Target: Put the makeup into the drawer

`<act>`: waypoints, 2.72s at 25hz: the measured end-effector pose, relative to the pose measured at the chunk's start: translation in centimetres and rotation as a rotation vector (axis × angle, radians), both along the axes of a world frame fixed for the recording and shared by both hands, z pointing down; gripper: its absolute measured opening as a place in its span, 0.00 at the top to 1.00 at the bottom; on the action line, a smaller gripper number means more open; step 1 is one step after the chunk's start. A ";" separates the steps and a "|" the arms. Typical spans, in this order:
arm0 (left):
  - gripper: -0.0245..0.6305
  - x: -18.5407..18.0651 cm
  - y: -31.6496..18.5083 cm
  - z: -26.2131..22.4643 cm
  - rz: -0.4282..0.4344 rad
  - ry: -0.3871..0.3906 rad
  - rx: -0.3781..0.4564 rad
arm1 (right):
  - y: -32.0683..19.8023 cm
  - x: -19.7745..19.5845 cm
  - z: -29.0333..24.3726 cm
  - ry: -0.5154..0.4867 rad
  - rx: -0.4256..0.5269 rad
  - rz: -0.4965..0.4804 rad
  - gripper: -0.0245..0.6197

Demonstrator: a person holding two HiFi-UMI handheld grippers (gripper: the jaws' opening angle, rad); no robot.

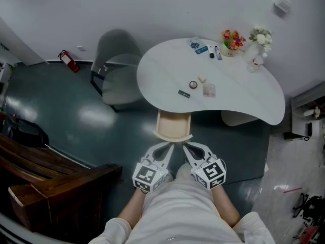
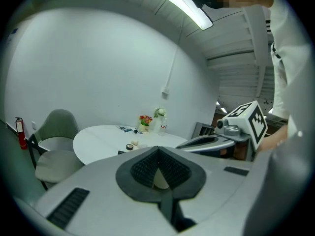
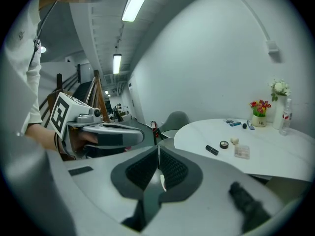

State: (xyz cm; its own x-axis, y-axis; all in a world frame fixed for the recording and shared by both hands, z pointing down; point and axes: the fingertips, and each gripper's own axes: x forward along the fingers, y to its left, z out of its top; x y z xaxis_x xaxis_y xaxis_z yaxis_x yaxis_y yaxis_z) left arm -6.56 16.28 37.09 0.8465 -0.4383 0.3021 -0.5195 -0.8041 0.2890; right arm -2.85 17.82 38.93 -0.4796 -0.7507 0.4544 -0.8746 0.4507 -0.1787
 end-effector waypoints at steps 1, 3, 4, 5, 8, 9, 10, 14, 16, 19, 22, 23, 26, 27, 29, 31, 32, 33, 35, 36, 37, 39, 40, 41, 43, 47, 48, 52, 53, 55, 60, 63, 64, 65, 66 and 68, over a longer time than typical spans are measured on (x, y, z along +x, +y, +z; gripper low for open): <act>0.95 0.0 -0.3 0.1 -0.009 -0.002 -0.002 | -0.4 0.3 0.2 0.000 -0.003 -0.006 0.94; 0.95 0.1 -1.0 0.3 -0.027 -0.004 -0.002 | -1.4 0.9 0.6 0.000 -0.009 -0.021 0.94; 0.95 0.2 -1.4 0.3 -0.039 -0.004 -0.002 | -2.0 1.3 0.8 0.003 -0.010 -0.031 0.94; 0.95 0.3 -1.8 0.3 -0.052 -0.005 -0.003 | -2.6 1.7 0.9 0.008 -0.010 -0.041 0.94; 0.95 0.9 -3.1 0.2 -0.090 -0.008 -0.006 | -4.8 3.1 1.0 0.018 -0.007 -0.068 0.94; 0.95 1.2 -3.6 0.2 -0.101 -0.010 -0.006 | -5.5 3.7 1.0 0.020 -0.006 -0.077 0.93; 0.95 1.6 -4.1 0.2 -0.113 -0.014 -0.007 | -6.3 4.3 1.1 0.024 -0.006 -0.086 0.93; 0.95 2.8 -5.9 0.4 -0.178 -0.021 -0.016 | -8.9 6.5 1.8 0.042 -0.014 -0.131 0.91; 0.95 3.6 -6.7 0.6 -0.204 -0.029 -0.021 | -10.2 7.5 2.5 0.041 -0.021 -0.152 0.89; 0.95 4.5 -7.7 0.9 -0.232 -0.043 -0.033 | -12.4 8.8 3.7 0.053 -0.031 -0.173 0.87; 0.95 5.4 -8.7 1.5 -0.269 -0.055 -0.050 | -14.7 10.0 5.1 0.059 -0.045 -0.194 0.85; 0.95 5.7 -9.1 1.7 -0.282 -0.059 -0.056 | -15.4 10.4 5.6 0.066 -0.048 -0.203 0.84; 0.95 6.4 -9.9 2.4 -0.322 -0.070 -0.075 | -17.3 11.4 6.8 0.084 -0.057 -0.225 0.83; 0.95 6.6 -10.1 2.6 -0.333 -0.075 -0.078 | -17.9 11.6 7.3 0.088 -0.060 -0.232 0.83; 0.95 6.9 -10.5 2.9 -0.354 -0.085 -0.083 | -18.9 12.0 8.3 0.098 -0.070 -0.246 0.81; 0.95 7.0 -10.7 3.2 -0.379 -0.091 -0.092 | -19.8 12.2 9.3 0.116 -0.078 -0.259 0.80; 0.95 7.0 -10.7 3.4 -0.392 -0.092 -0.099 | -20.3 12.3 9.8 0.128 -0.082 -0.266 0.80; 0.95 7.0 -10.8 3.7 -0.405 -0.092 -0.106 | -20.7 12.3 10.2 0.139 -0.083 -0.272 0.80; 0.95 6.9 -10.8 4.1 -0.429 -0.094 -0.119 | -21.6 12.4 11.2 0.164 -0.091 -0.285 0.78; 0.95 6.9 -10.9 4.3 -0.439 -0.094 -0.126 | -22.0 12.5 11.8 0.175 -0.098 -0.293 0.78; 0.95 6.8 -10.8 4.6 -0.448 -0.093 -0.134 | -22.3 12.5 12.3 0.186 -0.105 -0.301 0.78; 0.95 6.7 -10.8 5.0 -0.466 -0.094 -0.148 | -22.7 12.4 13.5 0.203 -0.118 -0.320 0.77; 0.95 6.7 -10.8 5.2 -0.474 -0.096 -0.152 | -22.9 12.4 14.1 0.214 -0.127 -0.331 0.76; 0.95 6.6 -10.8 5.3 -0.484 -0.099 -0.155 | -23.0 12.3 14.8 0.223 -0.138 -0.342 0.75; 0.95 6.2 -10.8 5.4 -0.504 -0.101 -0.160 | -23.4 12.1 15.9 0.235 -0.159 -0.358 0.74; 0.95 5.1 -10.7 5.7 -0.546 -0.107 -0.176 | -24.6 11.7 17.8 0.259 -0.179 -0.367 0.73; 0.95 4.9 -10.6 5.9 -0.555 -0.109 -0.181 | -24.9 11.6 18.2 0.266 -0.184 -0.369 0.72; 0.95 4.0 -10.1 6.1 -0.579 -0.111 -0.194 | -25.5 11.4 20.0 0.304 -0.204 -0.381 0.70; 0.95 3.9 -10.0 6.1 -0.584 -0.111 -0.196 | -25.7 11.3 20.5 0.312 -0.209 -0.383 0.70; 0.95 3.6 -9.9 6.2 -0.591 -0.109 -0.200 | -26.0 11.2 21.2 0.325 -0.216 -0.387 0.70; 0.95 3.4 -9.9 6.5 -0.586 -0.115 -0.207 | -26.1 11.4 23.1 0.354 -0.230 -0.393 0.70; 0.95 3.1 -10.1 6.4 -0.587 -0.119 -0.201 | -26.0 11.6 23.8 0.365 -0.250 -0.390 0.70; 0.95 3.1 -10.2 6.4 -0.587 -0.118 -0.202 | -26.0 11.6 24.0 0.366 -0.254 -0.387 0.70; 0.95 3.1 -10.2 6.4 -0.587 -0.117 -0.205 | -26.0 11.8 24.1 0.366 -0.258 -0.384 0.71; 0.95 3.1 -10.2 6.4 -0.586 -0.117 -0.208 | -26.0 11.9 24.2 0.366 -0.259 -0.382 0.71; 0.95 3.1 -10.1 6.4 -0.583 -0.120 -0.206 | -26.0 12.0 24.3 0.368 -0.262 -0.377 0.73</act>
